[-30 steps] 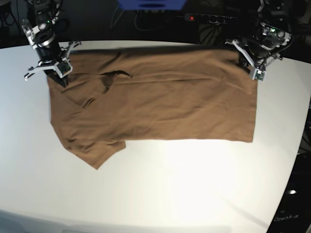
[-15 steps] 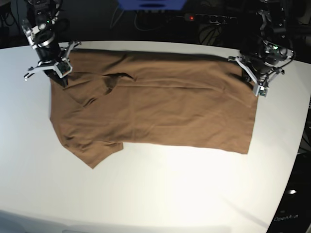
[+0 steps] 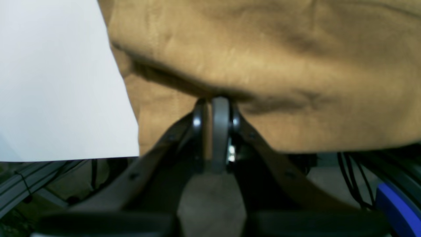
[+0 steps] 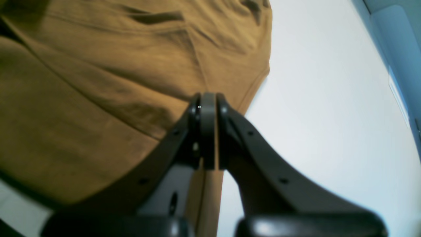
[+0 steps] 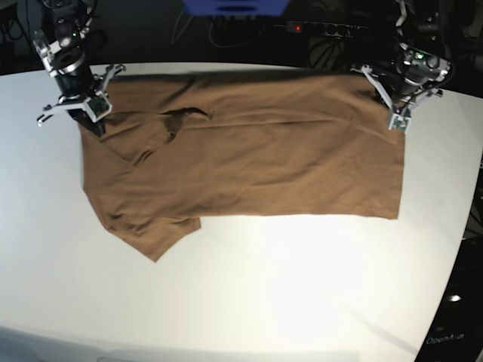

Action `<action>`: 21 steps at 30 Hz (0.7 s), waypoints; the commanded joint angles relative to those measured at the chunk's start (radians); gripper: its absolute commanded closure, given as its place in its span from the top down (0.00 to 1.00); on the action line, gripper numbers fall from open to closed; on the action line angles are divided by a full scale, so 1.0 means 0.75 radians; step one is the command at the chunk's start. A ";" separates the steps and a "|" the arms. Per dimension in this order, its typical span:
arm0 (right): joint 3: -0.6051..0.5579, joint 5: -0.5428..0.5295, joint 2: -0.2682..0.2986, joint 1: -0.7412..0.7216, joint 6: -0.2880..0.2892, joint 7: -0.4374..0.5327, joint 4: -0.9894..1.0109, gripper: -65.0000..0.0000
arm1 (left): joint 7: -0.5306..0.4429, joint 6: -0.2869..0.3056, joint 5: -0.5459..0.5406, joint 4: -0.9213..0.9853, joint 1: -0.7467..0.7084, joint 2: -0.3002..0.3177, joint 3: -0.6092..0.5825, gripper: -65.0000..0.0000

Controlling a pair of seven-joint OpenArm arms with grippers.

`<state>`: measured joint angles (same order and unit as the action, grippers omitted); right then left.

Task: Fold the T-shirt properly
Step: 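Drag the shirt toward the robot with both grippers, then lower it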

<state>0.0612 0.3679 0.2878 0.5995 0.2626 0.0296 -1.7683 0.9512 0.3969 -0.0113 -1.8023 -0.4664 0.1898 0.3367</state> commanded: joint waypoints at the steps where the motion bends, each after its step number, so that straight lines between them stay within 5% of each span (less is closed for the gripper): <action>1: 0.005 -0.007 0.012 0.002 -0.014 0.027 -0.020 0.01 | 0.044 0.008 0.018 -0.008 -0.009 0.004 0.004 0.06; 21: 0.011 -0.007 0.012 0.008 -0.014 0.025 -0.020 0.01 | 0.046 0.008 0.020 -0.043 0.091 0.006 0.006 0.06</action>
<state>0.0616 0.3679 0.2874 0.6022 0.2626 0.0296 -1.7679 0.9958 0.4057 0.0025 -1.8145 -0.4004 0.1848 0.3367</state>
